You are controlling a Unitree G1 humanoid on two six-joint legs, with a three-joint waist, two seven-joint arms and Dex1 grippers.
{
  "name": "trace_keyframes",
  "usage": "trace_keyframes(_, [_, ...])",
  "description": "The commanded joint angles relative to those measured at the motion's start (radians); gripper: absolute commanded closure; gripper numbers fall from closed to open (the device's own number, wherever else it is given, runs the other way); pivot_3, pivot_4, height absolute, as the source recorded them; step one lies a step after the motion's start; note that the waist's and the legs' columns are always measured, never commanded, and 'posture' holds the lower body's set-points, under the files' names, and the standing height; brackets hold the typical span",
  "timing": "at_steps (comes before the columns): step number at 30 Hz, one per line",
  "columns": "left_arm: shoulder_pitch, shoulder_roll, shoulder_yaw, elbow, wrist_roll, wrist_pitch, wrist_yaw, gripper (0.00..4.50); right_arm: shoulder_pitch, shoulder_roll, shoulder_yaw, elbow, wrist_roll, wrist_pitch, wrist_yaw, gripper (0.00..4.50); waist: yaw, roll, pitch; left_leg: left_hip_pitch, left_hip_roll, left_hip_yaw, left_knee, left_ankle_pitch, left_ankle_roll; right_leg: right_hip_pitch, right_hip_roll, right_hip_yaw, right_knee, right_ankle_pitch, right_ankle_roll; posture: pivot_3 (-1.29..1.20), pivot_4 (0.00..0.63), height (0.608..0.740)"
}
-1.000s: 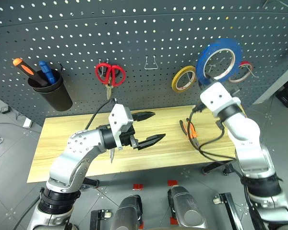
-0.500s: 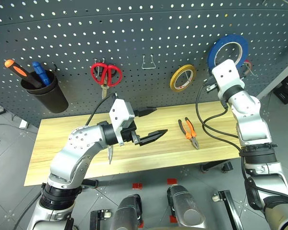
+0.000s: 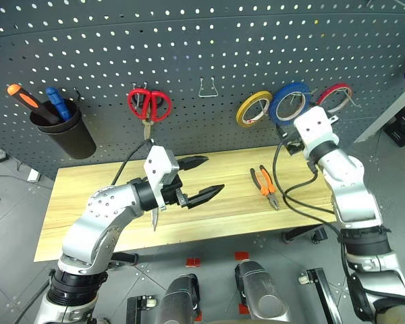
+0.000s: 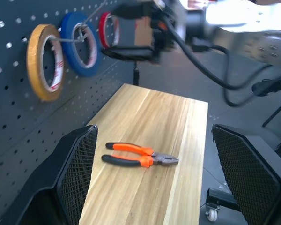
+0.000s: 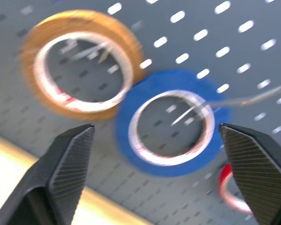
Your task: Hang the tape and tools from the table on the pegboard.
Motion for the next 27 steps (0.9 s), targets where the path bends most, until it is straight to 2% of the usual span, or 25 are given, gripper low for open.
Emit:
trace_keyframes(1, [0.025, 0.016, 0.028, -0.051, -0.012, -0.006, 0.005, 0.38, 0.051, 0.005, 0.01, -0.109, -0.005, 0.076, 0.018, 0.05, 0.0, 0.0, 0.0, 0.0, 0.0, 0.0, 0.0, 0.0, 0.0, 0.0, 0.0, 0.0, 0.0, 0.0, 0.0, -0.34, 0.255, 0.74])
trace_keyframes(5, [0.08, 0.038, 0.044, -0.057, -0.009, -0.01, 0.004, 0.38, 0.14, 0.011, 0.041, -0.179, 0.053, 0.225, 0.104, 0.05, 0.0, 0.0, 0.0, 0.0, 0.0, -0.001, 0.0, 0.0, 0.0, 0.0, 0.0, 0.0, 0.001, 0.0, 0.0, -0.35, 0.258, 0.74])
trace_keyframes(9, [0.171, 0.074, 0.077, -0.027, 0.01, -0.03, -0.01, 0.38, 0.159, 0.019, 0.072, -0.201, 0.1, 0.41, 0.163, 0.05, -0.003, 0.001, 0.001, 0.001, 0.0, 0.0, 0.0, 0.0, 0.001, 0.0, 0.0, 0.0, 0.001, 0.0, 0.0, -0.35, 0.263, 0.74])
trace_keyframes(12, [0.245, 0.116, 0.09, 0.013, 0.039, -0.046, -0.03, 0.38, 0.117, 0.085, 0.078, -0.181, 0.126, 0.581, 0.134, 0.05, -0.004, 0.002, 0.001, 0.001, 0.001, -0.001, -0.001, 0.0, 0.001, -0.001, 0.0, 0.0, 0.001, 0.001, -0.002, -0.35, 0.268, 0.74])
trace_keyframes(16, [0.323, 0.172, 0.068, 0.084, 0.124, -0.133, -0.072, 0.38, 0.026, 0.181, 0.084, -0.061, 0.106, 0.682, 0.047, 0.05, -0.004, 0.003, 0.002, 0.001, 0.001, -0.001, -0.001, 0.0, 0.0, -0.003, 0.0, 0.0, 0.002, 0.001, -0.002, -0.35, 0.274, 0.74])
trace_keyframes(18, [0.337, 0.166, 0.072, 0.099, 0.121, -0.141, -0.074, 0.38, -0.024, 0.203, 0.104, 0.034, 0.068, 0.696, -0.01, 0.05, -0.004, 0.003, 0.002, 0.0, 0.001, -0.001, -0.001, 0.0, 0.0, -0.003, 0.0, 0.0, 0.001, 0.001, -0.003, -0.34, 0.278, 0.74])
trace_keyframes(27, [0.33, 0.143, 0.054, 0.062, 0.098, -0.131, -0.086, 0.38, -0.171, 0.261, 0.051, 0.399, 0.09, 0.598, -0.1, 0.05, -0.004, 0.003, 0.002, -0.005, 0.0, 0.003, -0.003, 0.0, 0.0, -0.011, -0.002, 0.002, 0.001, 0.002, -0.003, -0.33, 0.285, 0.74])
